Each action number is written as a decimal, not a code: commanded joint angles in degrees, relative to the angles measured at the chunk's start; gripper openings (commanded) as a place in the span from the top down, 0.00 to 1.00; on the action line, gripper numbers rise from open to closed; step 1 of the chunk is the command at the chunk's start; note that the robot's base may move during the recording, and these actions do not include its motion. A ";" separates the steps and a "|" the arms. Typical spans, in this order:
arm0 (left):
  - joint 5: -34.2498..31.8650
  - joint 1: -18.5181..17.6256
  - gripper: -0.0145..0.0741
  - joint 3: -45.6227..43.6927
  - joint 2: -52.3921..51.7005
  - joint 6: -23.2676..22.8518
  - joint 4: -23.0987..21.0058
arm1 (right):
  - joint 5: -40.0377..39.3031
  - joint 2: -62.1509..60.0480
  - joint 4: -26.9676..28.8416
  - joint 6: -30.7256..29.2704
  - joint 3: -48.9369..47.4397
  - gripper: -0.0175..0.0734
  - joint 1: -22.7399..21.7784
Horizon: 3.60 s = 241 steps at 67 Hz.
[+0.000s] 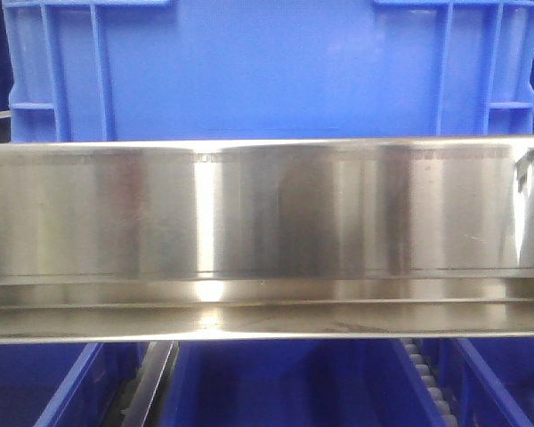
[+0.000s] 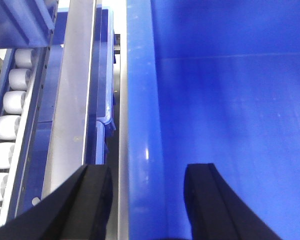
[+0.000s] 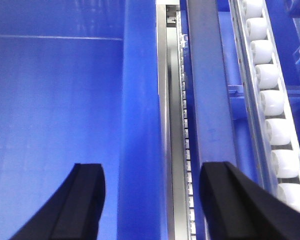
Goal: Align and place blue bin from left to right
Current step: 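Close both grippers on the blue bin's side walls, then pull the gripped blue bin off the shelf toward the robot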
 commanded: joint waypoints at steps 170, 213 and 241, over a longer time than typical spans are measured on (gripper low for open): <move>4.12 -9.02 0.96 -0.73 -14.96 -10.52 4.68 | -0.43 -22.86 3.84 3.34 8.88 0.89 1.04; 4.12 -24.33 0.96 29.69 -38.86 -28.74 17.58 | -3.99 -43.28 -10.16 18.85 33.57 0.88 16.53; 4.12 -26.96 0.96 32.62 -41.51 -26.15 18.17 | -3.50 -44.23 -11.41 20.06 34.28 0.88 18.22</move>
